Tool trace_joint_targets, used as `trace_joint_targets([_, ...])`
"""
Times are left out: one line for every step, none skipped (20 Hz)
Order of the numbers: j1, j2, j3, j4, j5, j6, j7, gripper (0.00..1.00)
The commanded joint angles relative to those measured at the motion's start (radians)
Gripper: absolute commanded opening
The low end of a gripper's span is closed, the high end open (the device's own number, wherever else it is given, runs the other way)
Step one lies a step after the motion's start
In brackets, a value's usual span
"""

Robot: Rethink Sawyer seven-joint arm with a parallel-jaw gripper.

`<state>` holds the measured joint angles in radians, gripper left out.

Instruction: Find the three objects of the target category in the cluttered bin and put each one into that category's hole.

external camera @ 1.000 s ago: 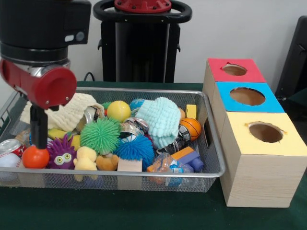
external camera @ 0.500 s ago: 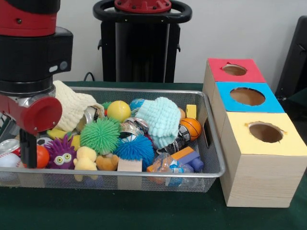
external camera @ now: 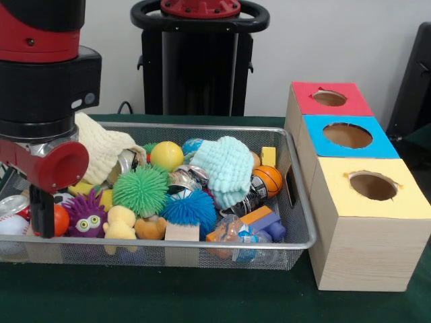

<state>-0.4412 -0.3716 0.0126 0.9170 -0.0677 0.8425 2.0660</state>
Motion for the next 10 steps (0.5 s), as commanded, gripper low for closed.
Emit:
trace_joint_targets([-0.033, -0.049, 0.116, 0.191, -0.078, -0.013, -0.29, 0.0])
trace_joint_targets([-0.036, -0.045, 0.123, 0.195, -0.084, -0.021, -0.289, 0.0])
trace_joint_targets([-0.038, -0.044, 0.127, 0.198, -0.089, -0.023, -0.285, 0.0])
trace_joint_targets([-0.039, -0.044, 0.132, 0.2, -0.095, -0.026, -0.281, 0.0])
trace_joint_targets([-0.041, -0.045, 0.136, 0.205, -0.098, -0.023, -0.278, 0.0])
trace_joint_targets([-0.045, -0.05, 0.14, 0.211, -0.103, -0.022, -0.276, 0.0])
trace_joint_targets([-0.048, -0.056, 0.142, 0.216, -0.107, -0.016, -0.275, 0.0])
trace_joint_targets([-0.052, -0.067, 0.143, 0.223, -0.111, -0.007, -0.276, 0.0])
trace_joint_targets([-0.054, -0.08, 0.14, 0.232, -0.115, 0.004, -0.277, 0.0])
trace_joint_targets([-0.058, -0.095, 0.138, 0.245, -0.118, 0.011, -0.277, 0.0])
